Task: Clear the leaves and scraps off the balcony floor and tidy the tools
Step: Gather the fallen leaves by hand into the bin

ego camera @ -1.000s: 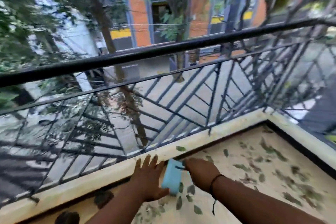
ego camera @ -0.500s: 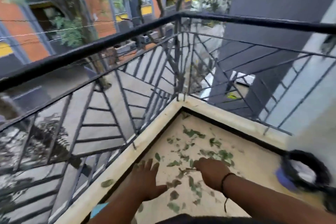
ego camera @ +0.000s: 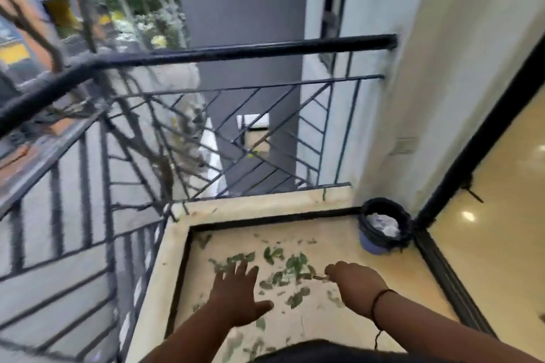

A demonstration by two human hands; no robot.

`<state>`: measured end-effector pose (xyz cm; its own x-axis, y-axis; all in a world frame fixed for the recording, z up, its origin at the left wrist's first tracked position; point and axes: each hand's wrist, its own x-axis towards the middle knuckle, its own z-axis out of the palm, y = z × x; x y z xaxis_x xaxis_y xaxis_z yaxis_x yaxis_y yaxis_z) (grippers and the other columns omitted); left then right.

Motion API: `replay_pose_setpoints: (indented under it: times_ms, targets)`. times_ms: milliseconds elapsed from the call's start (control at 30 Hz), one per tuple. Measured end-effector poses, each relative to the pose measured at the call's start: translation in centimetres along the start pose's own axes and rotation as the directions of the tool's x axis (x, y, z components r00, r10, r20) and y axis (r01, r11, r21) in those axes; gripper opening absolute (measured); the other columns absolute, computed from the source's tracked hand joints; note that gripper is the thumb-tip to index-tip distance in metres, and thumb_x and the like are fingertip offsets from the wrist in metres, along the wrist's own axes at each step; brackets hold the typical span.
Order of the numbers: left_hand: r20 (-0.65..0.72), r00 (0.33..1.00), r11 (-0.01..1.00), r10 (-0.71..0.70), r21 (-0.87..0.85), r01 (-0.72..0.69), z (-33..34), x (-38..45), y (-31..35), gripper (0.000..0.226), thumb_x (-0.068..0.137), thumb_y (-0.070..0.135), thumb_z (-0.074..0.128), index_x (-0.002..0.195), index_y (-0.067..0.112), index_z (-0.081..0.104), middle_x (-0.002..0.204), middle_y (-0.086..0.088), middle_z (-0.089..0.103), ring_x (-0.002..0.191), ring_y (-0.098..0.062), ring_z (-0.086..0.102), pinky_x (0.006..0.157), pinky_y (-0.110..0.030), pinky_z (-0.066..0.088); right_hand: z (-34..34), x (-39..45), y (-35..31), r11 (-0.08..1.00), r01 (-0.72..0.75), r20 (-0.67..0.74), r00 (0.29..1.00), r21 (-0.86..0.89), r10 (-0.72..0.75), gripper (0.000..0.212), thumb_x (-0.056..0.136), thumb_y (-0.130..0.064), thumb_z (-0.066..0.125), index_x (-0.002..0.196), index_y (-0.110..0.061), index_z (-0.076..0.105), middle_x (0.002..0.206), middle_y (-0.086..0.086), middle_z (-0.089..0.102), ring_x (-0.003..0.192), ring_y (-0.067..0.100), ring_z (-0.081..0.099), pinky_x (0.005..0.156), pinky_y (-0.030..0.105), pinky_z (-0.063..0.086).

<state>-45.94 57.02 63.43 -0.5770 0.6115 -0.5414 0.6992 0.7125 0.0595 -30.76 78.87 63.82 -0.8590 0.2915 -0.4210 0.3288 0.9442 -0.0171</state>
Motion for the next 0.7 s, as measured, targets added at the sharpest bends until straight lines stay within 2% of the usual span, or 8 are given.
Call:
replay_pose_setpoints:
  times_ms: [100, 200, 367, 467, 567, 633, 700]
  targets:
    - [-0.061, 0.99, 0.986, 0.131, 0.109, -0.124, -4.1, 4.4, -1.1, 0.093, 0.087, 0.075, 0.041, 0.157, 0.024, 0.008, 0.165, -0.006, -0.003, 0.151, -0.029, 0.001, 0.121, -0.048, 0.007, -1.3, 1.0, 0.5, 0.989, -0.135, -0.011, 0.991, 0.067, 0.136, 0.048, 0.097, -0.012, 0.04, 0.144, -0.025, 0.038, 0.138, 0.006, 0.049, 0.12, 0.031, 0.051, 0.093, 0.039, 0.045]
    - [-0.067, 0.971, 0.963, 0.229, 0.162, -0.216, -6.7, 8.5, -0.8, 0.093, 0.087, 0.074, 0.042, 0.157, 0.024, 0.009, 0.165, -0.006, -0.003, 0.151, -0.03, 0.001, 0.121, -0.048, 0.007, -2.2, 1.5, 1.2, 0.957, -0.254, -0.038, 0.964, 0.14, 0.262, 0.049, 0.098, -0.009, 0.037, 0.142, -0.029, 0.04, 0.136, 0.004, 0.051, 0.117, 0.031, 0.052, 0.089, 0.039, 0.046]
    - [-0.024, 0.934, 0.922, 0.356, 0.174, -0.347, -9.3, 14.2, 2.6, 0.094, 0.086, 0.077, 0.04, 0.158, 0.026, 0.007, 0.165, -0.004, -0.006, 0.152, -0.028, -0.001, 0.121, -0.048, 0.003, -2.6, 2.6, 4.0, 0.902, -0.383, -0.053, 0.915, 0.2, 0.4, 0.043, 0.1, -0.012, 0.035, 0.138, -0.031, 0.044, 0.128, 0.004, 0.053, 0.109, 0.031, 0.055, 0.084, 0.039, 0.048]
    - [0.017, 0.915, 0.897, 0.402, 0.192, -0.398, -10.7, 17.5, 5.3, 0.092, 0.087, 0.076, 0.039, 0.157, 0.027, 0.005, 0.165, -0.003, -0.007, 0.152, -0.027, -0.002, 0.121, -0.047, 0.004, -2.2, 4.4, 7.0, 0.867, -0.442, -0.036, 0.886, 0.229, 0.462, 0.042, 0.101, -0.011, 0.034, 0.138, -0.029, 0.043, 0.126, 0.006, 0.052, 0.106, 0.032, 0.054, 0.077, 0.039, 0.044]
    - [0.062, 0.903, 0.879, 0.426, 0.206, -0.429, -12.2, 21.5, 7.7, 0.093, 0.085, 0.078, 0.038, 0.157, 0.028, 0.007, 0.165, -0.003, -0.005, 0.152, -0.027, -0.001, 0.122, -0.047, 0.006, -1.0, 7.1, 10.3, 0.813, -0.494, 0.028, 0.859, 0.308, 0.511, 0.045, 0.099, -0.01, 0.037, 0.14, -0.028, 0.04, 0.128, 0.006, 0.05, 0.107, 0.032, 0.053, 0.076, 0.038, 0.044]
    - [0.115, 0.902, 0.875, 0.416, 0.22, -0.432, -13.2, 25.0, 9.5, 0.103, 0.076, 0.089, 0.029, 0.157, 0.029, 0.007, 0.165, -0.002, -0.006, 0.152, -0.027, -0.002, 0.122, -0.047, 0.006, 0.8, 10.0, 13.4, 0.764, -0.529, 0.109, 0.841, 0.37, 0.53, 0.048, 0.096, -0.009, 0.039, 0.141, -0.026, 0.038, 0.131, 0.006, 0.048, 0.113, 0.031, 0.052, 0.083, 0.04, 0.047]
    - [0.153, 0.898, 0.866, 0.412, 0.242, -0.438, -14.1, 29.1, 11.1, 0.106, 0.071, 0.092, 0.02, 0.157, 0.031, 0.007, 0.165, 0.0, -0.008, 0.152, -0.026, -0.003, 0.121, -0.046, 0.007, 2.4, 13.3, 16.8, 0.702, -0.56, 0.196, 0.823, 0.44, 0.533, 0.05, 0.096, -0.01, 0.037, 0.143, -0.025, 0.034, 0.134, 0.007, 0.048, 0.116, 0.03, 0.052, 0.084, 0.039, 0.046]
